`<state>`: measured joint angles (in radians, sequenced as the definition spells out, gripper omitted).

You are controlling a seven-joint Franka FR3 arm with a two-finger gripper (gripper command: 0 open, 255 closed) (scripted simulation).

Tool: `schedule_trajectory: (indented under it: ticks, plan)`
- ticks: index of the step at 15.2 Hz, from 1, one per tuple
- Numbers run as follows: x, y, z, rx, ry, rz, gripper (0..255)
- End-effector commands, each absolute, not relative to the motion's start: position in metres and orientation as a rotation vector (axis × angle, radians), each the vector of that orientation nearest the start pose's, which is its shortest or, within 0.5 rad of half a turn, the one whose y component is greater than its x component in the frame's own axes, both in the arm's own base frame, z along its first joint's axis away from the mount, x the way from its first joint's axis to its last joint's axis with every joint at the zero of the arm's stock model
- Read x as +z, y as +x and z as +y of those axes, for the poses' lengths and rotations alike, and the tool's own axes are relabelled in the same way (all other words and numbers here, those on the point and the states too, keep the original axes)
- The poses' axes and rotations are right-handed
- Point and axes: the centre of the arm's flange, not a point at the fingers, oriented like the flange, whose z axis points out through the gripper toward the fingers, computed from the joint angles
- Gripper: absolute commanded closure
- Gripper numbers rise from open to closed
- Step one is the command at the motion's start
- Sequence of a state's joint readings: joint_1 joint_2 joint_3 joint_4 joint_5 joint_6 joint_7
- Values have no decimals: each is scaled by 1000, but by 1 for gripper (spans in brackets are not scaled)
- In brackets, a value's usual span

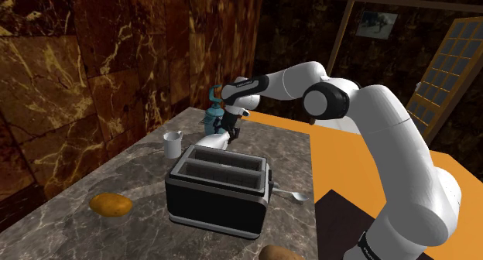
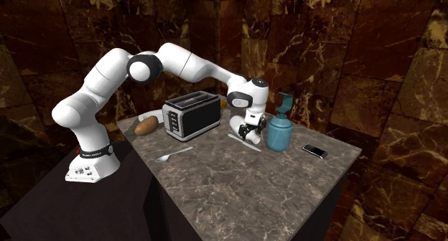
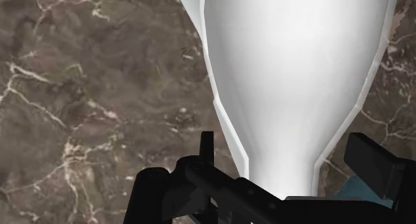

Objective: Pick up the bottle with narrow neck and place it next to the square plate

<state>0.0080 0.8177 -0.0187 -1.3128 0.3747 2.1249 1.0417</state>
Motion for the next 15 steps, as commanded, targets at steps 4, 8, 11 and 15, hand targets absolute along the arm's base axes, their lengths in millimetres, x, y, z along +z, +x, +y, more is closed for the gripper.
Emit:
schedule_trajectory:
  ticks: [4,8,11,15]
  plan:
    - [249,745,12,223,-2332,1675,0]
    - [249,745,12,223,-2332,1675,255]
    - [249,745,12,223,-2332,1675,255]
    - [249,745,12,223,-2332,1675,255]
